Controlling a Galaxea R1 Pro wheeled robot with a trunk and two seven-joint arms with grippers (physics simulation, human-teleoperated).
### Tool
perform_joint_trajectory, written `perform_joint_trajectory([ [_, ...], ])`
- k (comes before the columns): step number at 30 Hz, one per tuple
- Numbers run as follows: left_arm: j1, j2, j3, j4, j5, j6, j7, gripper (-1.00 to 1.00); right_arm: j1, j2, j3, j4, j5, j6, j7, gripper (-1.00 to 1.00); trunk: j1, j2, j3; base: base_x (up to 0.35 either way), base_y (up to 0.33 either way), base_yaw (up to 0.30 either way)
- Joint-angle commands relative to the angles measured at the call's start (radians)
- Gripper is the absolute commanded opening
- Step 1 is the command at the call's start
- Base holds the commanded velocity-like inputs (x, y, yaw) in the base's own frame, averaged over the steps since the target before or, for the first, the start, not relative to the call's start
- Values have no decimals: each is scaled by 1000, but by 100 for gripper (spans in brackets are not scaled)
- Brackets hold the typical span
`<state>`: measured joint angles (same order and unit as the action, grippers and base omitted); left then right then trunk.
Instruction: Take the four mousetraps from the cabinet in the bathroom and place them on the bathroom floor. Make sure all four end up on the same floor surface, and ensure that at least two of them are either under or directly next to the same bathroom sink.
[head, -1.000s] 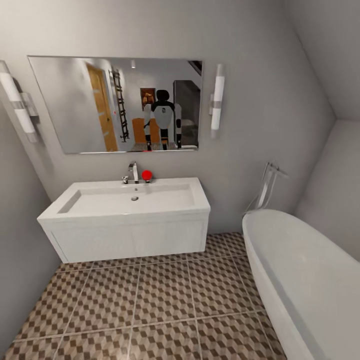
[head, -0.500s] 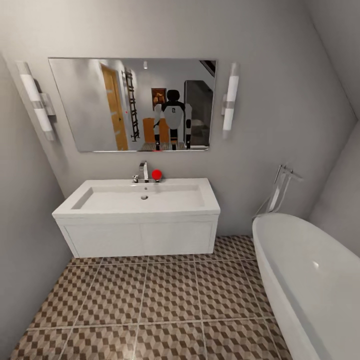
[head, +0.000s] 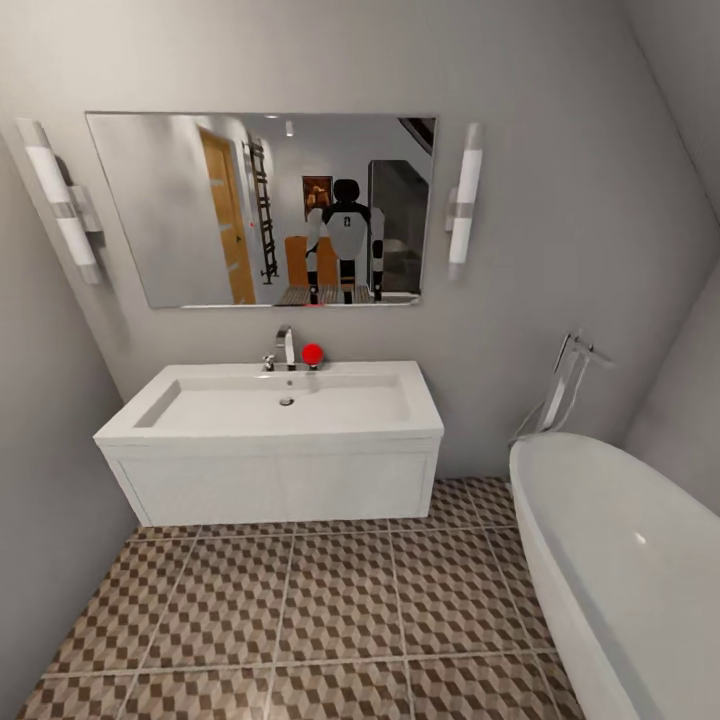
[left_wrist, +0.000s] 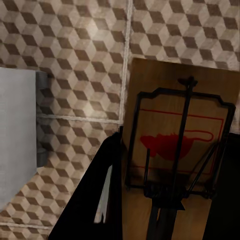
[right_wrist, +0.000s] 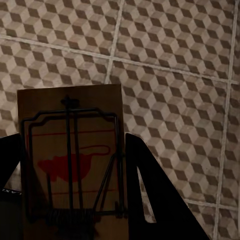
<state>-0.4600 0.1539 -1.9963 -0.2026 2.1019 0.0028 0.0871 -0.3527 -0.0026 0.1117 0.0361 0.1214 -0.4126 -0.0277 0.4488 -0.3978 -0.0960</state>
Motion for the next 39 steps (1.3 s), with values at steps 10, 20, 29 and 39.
perform_joint_trajectory([
  [10, -2, -8, -3, -12, 1, 0, 6, -100, -2, 2, 5, 0, -7, -3, -3, -100, 1, -2, -2, 271, 0, 0],
  [20, -35, -31, 62, 50, 1, 23, 9, -100, -58, 106, 8, -112, -7, 523, -174, -100, 1, -2, -2, 0, 0, 0],
  [29, -204, -54, 103, 121, 1, 256, 11, -100, -168, 127, 8, -138, -13, 587, -218, -100, 1, -2, -2, 0, 0, 0],
  [39, -258, -62, 101, 108, -1, 272, 4, -100, -192, 119, 9, -136, -2, 638, -223, -100, 1, -2, -2, 0, 0, 0],
])
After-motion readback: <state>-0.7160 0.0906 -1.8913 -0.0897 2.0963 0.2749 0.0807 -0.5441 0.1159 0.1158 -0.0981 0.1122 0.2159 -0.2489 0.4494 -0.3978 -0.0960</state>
